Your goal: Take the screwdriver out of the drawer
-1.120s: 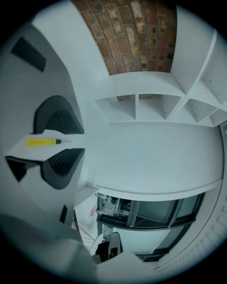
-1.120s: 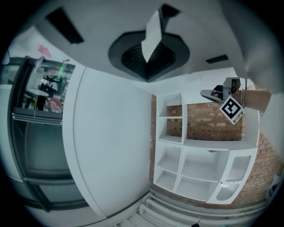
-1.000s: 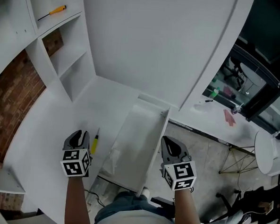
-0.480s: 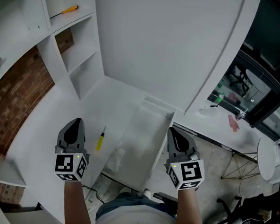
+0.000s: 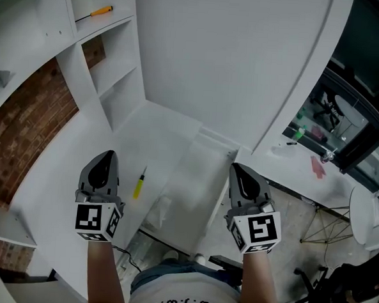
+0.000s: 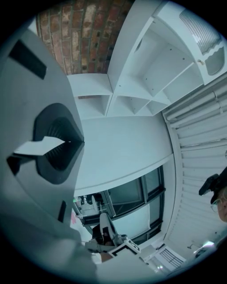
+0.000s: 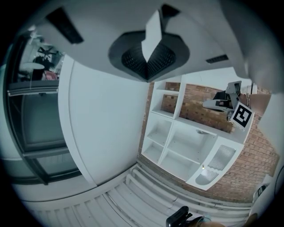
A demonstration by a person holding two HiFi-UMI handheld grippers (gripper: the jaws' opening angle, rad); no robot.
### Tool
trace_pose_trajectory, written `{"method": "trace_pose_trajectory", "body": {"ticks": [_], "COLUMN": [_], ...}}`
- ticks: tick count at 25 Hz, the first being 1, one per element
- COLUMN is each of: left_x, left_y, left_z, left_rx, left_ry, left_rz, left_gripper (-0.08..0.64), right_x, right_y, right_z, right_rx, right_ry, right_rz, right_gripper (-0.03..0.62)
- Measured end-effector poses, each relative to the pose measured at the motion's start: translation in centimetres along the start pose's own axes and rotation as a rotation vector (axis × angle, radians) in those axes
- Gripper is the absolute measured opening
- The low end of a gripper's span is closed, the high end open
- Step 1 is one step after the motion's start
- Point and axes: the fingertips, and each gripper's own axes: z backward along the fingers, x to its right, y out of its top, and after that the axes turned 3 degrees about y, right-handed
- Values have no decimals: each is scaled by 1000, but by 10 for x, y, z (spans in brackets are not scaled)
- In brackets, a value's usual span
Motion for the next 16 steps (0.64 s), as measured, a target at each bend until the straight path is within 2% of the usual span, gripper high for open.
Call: {"method": "trace_pose_trajectory", "body": {"ticks": [16], "left_x": [13], "left_y": [14], "left_z": [16], "left_rx": [38], "left_ry": [-21], "left_rz": [-2], "left_gripper": [12], "right_x": [-9], "right_y": [15], "right_z": [17], "right_rx": [40], "right_ry": [12], "right_rz": [16], "right_gripper": [8]}}
